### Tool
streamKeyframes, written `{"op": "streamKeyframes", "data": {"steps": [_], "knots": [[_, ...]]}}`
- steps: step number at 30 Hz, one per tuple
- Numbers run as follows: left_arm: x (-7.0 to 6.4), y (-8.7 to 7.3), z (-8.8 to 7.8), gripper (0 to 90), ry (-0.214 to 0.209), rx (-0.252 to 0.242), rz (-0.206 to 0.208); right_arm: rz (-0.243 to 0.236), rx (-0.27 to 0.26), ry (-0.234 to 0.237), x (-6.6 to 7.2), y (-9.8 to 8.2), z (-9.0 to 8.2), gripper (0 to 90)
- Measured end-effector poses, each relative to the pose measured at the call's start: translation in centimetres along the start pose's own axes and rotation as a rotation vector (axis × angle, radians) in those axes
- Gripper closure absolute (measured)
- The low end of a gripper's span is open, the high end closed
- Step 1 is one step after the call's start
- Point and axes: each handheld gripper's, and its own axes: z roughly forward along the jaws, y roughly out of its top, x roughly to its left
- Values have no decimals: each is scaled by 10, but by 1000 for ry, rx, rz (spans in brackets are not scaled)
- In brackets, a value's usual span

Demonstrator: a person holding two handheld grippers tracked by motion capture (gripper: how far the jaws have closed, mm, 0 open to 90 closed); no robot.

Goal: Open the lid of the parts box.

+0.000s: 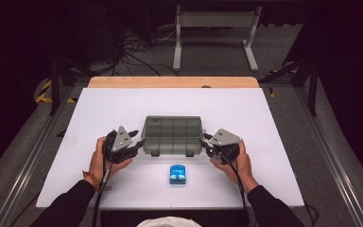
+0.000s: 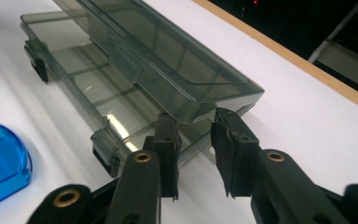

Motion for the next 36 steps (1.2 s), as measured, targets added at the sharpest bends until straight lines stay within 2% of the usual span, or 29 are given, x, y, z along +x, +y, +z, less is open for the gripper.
{"op": "streamKeyframes", "data": {"steps": [5,7,9,14,15,16,24,26,36], "knots": [[3,8,3,590,-4,-18,-3,-4,-12,-11,-2,6,-3,718],[4,12,3,628,-6,-27,23,-8,-20,-27,-6,11,-5,691],[6,15,1,643,5,-42,24,2,-17,-31,-9,15,-6,670],[12,22,-1,609,20,-43,33,-40,-11,-55,-12,23,-5,642],[15,23,-1,606,19,-44,35,-68,1,-71,-13,27,-3,635],[16,24,-1,610,15,-42,37,-76,0,-67,-14,28,-3,635],[22,32,1,652,14,-47,46,-57,-2,-30,-19,44,2,669],[24,34,1,671,9,-53,37,-56,-1,-37,-21,47,3,676],[38,50,2,767,-1,-52,45,-6,-5,-20,-37,62,9,674]]}}
